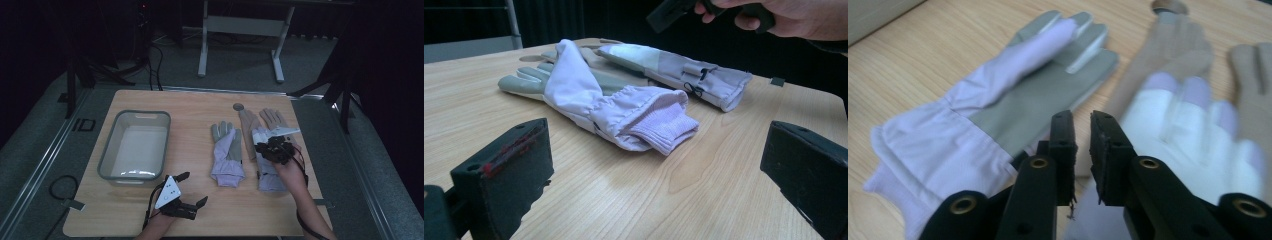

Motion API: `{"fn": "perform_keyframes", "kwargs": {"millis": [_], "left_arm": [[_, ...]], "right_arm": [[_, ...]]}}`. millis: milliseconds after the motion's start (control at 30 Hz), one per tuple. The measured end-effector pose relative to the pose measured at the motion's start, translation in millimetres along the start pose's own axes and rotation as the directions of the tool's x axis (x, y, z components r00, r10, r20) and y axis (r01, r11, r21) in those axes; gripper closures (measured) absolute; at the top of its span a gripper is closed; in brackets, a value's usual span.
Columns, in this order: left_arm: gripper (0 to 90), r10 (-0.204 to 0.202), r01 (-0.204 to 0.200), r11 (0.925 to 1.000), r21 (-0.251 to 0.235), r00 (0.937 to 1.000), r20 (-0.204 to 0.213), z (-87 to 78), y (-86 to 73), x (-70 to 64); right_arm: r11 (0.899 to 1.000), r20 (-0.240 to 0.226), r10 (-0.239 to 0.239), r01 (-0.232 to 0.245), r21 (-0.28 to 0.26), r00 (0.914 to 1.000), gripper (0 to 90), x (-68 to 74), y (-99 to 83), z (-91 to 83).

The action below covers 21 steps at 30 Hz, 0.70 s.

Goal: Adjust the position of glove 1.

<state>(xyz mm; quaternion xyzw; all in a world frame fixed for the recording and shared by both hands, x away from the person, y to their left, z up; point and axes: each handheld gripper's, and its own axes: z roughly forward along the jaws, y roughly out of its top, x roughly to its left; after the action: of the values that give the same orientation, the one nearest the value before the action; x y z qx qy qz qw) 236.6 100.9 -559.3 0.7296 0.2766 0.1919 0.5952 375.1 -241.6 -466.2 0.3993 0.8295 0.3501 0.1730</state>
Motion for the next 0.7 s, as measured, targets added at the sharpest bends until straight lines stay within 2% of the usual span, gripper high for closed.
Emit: {"fn": "perform_keyframes", "kwargs": {"millis": [67, 167, 233, 333, 467, 567, 700], "left_arm": [[0.4, 0.000, 0.000, 1.0000, 0.000, 1.0000, 0.000, 0.0, 0.0, 0.1], [0.4, -0.001, 0.001, 1.0000, 0.000, 1.0000, -0.001, 0.0, 0.0, 0.2], [0.4, -0.001, 0.001, 1.0000, 0.000, 1.0000, -0.002, 0.0, 0.0, 0.1], [0.4, -0.003, 0.003, 1.0000, -0.001, 1.0000, -0.001, 0.0, 0.0, 0.2], [0.4, -0.001, 0.001, 1.0000, 0.000, 1.0000, -0.001, 0.0, 0.0, 0.3], [0.4, -0.002, 0.002, 1.0000, 0.001, 1.0000, -0.001, 0.1, 0.1, 0.3], [0.4, -0.002, 0.002, 1.0000, 0.001, 1.0000, -0.001, 0.1, 0.1, 0.3]], "right_arm": [[1.000, 0.009, 0.011, -0.011, 0.000, 0.9999, 75.5, -7.3, -5.2, -5.6], [1.000, 0.008, 0.017, -0.017, -0.005, 0.9998, 67.4, -16.5, -14.2, -13.0], [1.000, 0.026, 0.015, -0.015, -0.014, 0.9995, 61.3, -21.1, -20.5, -17.6], [1.000, 0.055, 0.005, -0.005, -0.015, 0.9985, 60.9, -29.6, -29.8, -23.4], [1.000, 0.041, 0.019, -0.019, -0.009, 0.9990, 60.3, -40.0, -38.9, -27.9], [1.000, 0.016, -0.008, 0.008, 0.010, 0.9998, 57.2, -44.0, -46.4, -28.1], [0.999, -0.002, -0.026, 0.026, 0.036, 0.9997, 55.8, -47.0, -53.9, -17.6]]}}
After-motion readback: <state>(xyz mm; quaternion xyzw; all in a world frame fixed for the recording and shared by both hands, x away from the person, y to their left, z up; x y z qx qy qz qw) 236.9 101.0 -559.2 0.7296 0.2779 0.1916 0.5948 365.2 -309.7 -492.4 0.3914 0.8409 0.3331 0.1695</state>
